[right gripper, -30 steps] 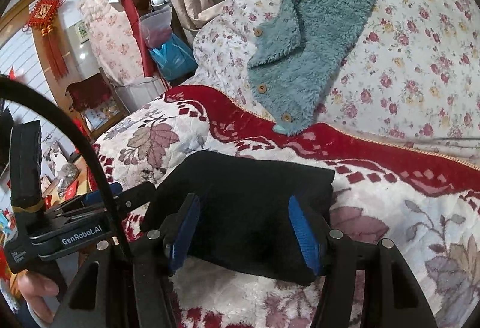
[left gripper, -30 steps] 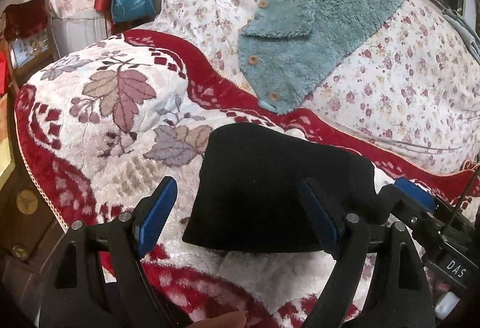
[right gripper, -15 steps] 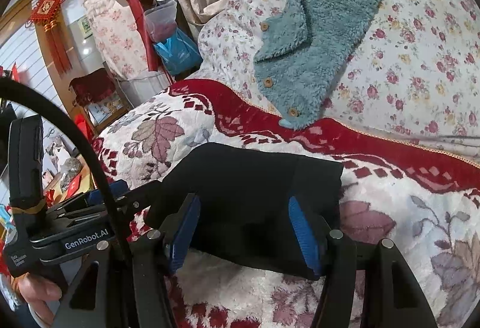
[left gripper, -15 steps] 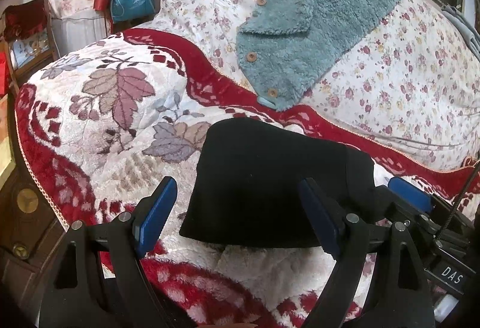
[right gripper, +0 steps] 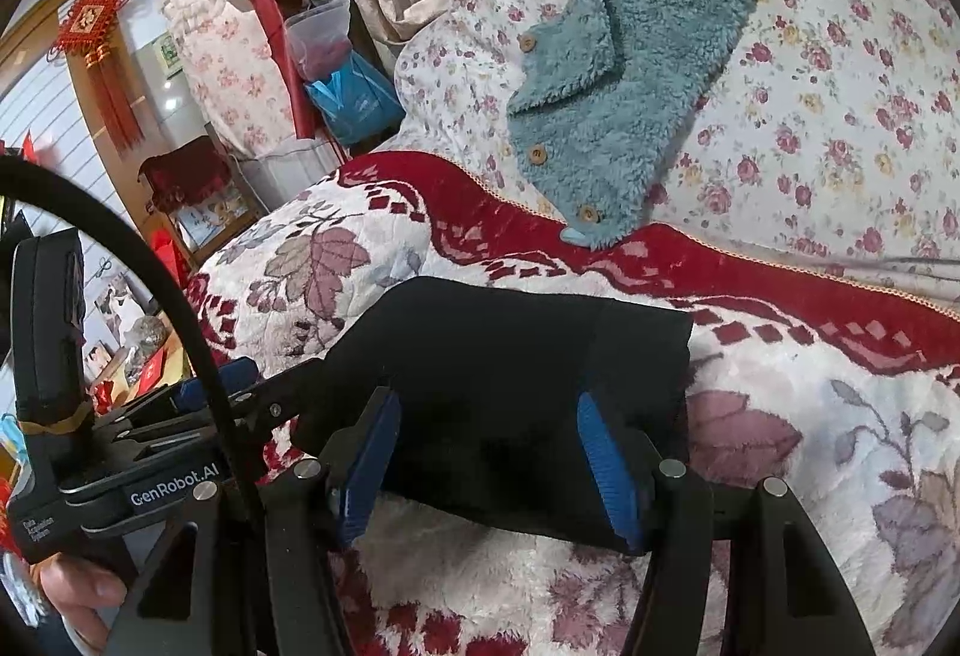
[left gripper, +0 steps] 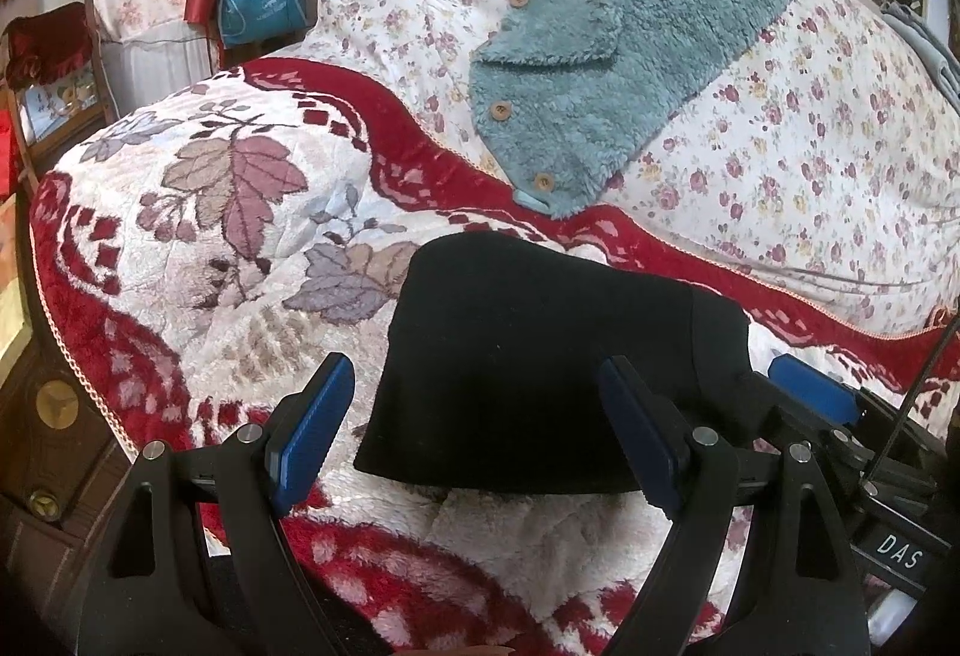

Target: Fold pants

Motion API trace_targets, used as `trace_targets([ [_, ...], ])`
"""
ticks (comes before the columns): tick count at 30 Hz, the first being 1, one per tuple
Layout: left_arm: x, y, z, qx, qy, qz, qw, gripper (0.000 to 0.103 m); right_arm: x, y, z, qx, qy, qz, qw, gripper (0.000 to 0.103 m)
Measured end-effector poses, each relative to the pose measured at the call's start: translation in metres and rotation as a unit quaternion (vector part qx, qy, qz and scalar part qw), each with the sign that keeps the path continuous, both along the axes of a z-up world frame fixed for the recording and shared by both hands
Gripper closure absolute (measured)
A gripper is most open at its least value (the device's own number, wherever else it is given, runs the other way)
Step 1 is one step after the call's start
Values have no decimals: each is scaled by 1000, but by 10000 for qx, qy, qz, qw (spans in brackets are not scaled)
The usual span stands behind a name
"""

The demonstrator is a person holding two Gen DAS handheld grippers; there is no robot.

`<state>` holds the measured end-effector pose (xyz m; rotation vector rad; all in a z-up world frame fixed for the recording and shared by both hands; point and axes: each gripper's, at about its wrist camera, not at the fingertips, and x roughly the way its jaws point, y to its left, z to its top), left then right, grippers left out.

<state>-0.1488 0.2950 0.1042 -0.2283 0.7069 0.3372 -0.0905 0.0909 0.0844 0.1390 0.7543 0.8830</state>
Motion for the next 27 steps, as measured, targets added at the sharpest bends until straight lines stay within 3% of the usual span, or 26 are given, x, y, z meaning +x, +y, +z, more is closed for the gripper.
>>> trace_targets([
  [27,5,7,-7,12,99,-20,9999,18,-2,6,-2,-1,100,-17,9999,43],
])
